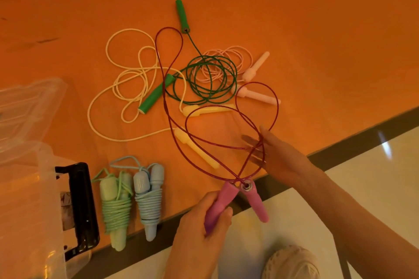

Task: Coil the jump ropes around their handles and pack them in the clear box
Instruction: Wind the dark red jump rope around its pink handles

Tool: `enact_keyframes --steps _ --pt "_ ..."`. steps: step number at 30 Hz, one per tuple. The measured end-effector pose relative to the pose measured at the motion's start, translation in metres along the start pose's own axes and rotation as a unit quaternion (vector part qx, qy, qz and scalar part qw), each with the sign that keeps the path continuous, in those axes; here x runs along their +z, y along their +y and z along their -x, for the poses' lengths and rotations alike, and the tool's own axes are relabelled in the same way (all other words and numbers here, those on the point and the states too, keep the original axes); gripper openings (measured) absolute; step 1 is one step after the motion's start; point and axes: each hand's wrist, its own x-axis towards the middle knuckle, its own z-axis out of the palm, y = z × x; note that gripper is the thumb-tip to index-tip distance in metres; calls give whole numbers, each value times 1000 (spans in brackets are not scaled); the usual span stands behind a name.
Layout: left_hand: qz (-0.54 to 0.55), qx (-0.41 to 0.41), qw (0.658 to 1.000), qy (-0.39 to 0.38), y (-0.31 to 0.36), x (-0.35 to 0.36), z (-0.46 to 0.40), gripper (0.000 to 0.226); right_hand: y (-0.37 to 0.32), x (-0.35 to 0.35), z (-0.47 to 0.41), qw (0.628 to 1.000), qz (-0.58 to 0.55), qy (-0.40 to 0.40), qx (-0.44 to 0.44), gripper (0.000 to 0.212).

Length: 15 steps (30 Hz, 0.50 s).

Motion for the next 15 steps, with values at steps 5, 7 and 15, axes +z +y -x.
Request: enact_keyframes --steps 5,7,15 --pt "10 2 1000 11 -2 1 -1 36 -18 25 5 980 -80 -24 -182 34" --pt "31 2 999 14 -1 2 -2 32 -19 26 17 961 -55 -7 -269 34" --pt "94 59 993 48 13 9 7 46 -2 -13 73 931 135 -4 -340 84"
